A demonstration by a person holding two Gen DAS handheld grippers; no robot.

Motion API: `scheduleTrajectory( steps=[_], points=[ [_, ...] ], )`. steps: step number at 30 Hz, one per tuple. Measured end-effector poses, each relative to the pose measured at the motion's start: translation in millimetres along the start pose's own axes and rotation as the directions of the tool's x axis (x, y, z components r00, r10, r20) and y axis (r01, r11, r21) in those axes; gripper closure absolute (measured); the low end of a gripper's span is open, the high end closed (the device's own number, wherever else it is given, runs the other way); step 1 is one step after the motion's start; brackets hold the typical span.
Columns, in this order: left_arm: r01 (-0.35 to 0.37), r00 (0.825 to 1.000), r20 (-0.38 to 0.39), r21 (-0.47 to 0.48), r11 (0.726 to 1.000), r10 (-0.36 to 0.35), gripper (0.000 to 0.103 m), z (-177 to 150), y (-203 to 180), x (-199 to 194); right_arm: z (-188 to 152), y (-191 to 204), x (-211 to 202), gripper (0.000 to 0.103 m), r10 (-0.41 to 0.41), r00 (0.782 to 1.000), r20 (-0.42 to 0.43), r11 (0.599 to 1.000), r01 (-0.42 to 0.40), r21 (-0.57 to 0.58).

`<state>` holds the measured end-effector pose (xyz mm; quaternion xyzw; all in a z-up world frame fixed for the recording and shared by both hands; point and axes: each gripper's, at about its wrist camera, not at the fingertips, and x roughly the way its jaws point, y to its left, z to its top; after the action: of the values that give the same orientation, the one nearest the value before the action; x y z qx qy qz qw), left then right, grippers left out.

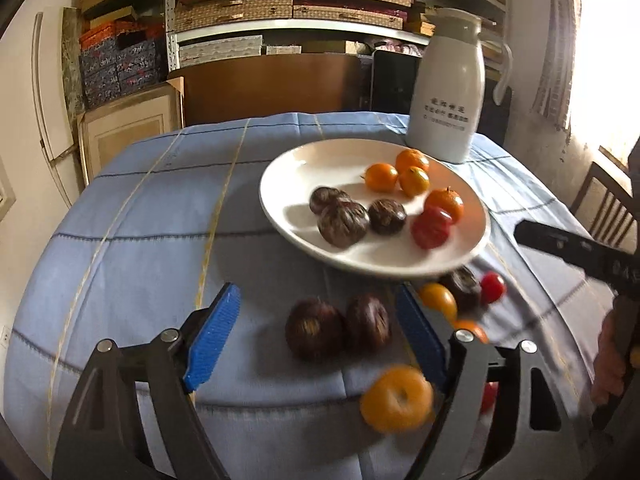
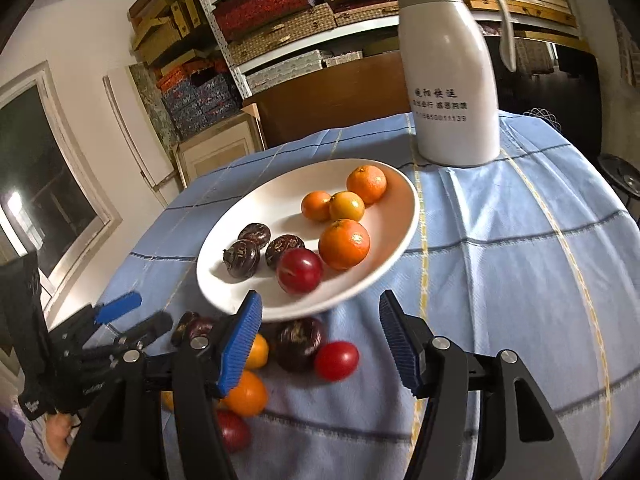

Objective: Organize fruits
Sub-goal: 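Move both grippers back over the remaining fruit pile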

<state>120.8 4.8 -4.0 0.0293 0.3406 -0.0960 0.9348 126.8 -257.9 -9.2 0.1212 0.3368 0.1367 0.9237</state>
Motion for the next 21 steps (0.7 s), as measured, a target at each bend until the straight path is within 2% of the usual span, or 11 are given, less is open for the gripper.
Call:
scheduleTrajectory(
  steps=[3, 7, 15, 21],
  points=[
    [-0.003, 1.0, 0.005, 0.02, 1.0, 0.003, 0.018, -14.2, -6.4, -13.5, -3.5, -6.8, -10.9, 0.037, 0.001, 1.0, 0.019, 1.0, -0.002, 0.03],
    [-0.004, 1.0, -0.028, 0.061, 0.998, 0.006, 0.017, -33.8, -18.4, -17.6, -5.9, -17.1, -17.6, 0.036, 0.001, 1.0, 0.022, 0.997, -0.003, 0.073],
    [-0.024, 0.997, -0.07, 0.133, 0.991, 0.033, 0.017, -40.9, -34.1, -5.7, -8.2, -23.3, -16.0, 0.035, -0.004, 1.0, 0.006, 0.996, 0.003, 0.094],
    [0.006, 0.992, -0.123, 0.124, 0.992, 0.01, 0.017, -40.5, -31.2, 9.6, -9.2, -19.2, -9.8, 0.035, 0.004, 1.0, -0.02, 0.997, -0.002, 0.077]
  ],
)
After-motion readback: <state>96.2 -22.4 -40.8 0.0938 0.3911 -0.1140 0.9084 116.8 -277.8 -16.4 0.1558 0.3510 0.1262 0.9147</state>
